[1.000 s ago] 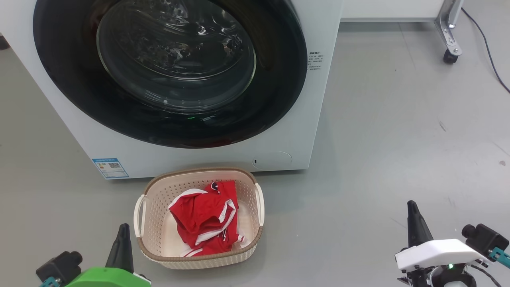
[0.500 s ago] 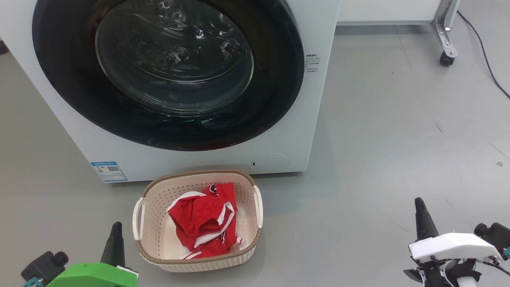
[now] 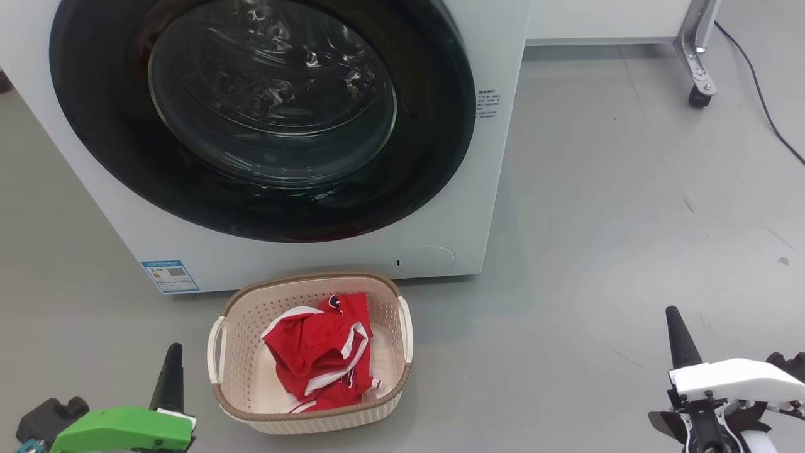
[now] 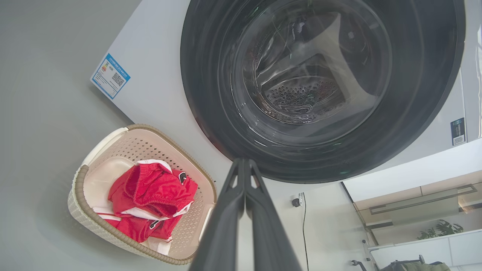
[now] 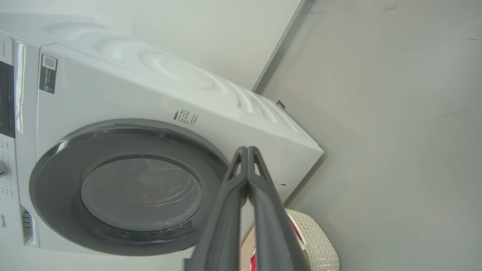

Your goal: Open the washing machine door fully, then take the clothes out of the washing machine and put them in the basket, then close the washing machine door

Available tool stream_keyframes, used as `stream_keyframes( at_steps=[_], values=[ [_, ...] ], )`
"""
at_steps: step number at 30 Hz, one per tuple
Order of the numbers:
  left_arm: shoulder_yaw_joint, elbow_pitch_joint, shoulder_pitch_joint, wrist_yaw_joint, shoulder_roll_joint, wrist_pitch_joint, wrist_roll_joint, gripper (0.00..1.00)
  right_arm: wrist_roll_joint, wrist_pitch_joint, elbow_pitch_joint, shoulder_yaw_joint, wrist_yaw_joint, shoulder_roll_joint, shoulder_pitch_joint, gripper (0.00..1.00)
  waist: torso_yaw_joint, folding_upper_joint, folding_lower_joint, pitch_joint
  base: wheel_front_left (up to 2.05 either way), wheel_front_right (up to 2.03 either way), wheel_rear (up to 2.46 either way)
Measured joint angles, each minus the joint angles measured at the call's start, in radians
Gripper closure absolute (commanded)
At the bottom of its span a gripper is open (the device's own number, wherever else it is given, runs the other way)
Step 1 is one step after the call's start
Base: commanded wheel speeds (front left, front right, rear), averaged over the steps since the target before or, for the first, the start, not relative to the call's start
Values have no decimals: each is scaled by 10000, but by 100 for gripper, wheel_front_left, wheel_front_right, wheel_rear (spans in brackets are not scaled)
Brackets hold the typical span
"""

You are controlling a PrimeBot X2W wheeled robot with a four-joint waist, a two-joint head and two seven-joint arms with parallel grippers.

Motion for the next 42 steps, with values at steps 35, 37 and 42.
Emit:
stream_keyframes(
  at_steps=[35,37,42],
  values=[
    [639,314,-603,-359,142,869,-4054,100,3921,803,410,-754,395,-236,-586,100,-147,0,0,-218,0,0,0],
    [640,324,-605,-360,142,869,-4054,100,3921,803,430,-756,395,-236,-605,100,-147,0,0,-219,0,0,0],
    [642,337,-608,-362,142,869,-4054,100,3921,834,456,-763,403,-236,-609,100,-148,0,0,-220,0,0,0]
  ],
)
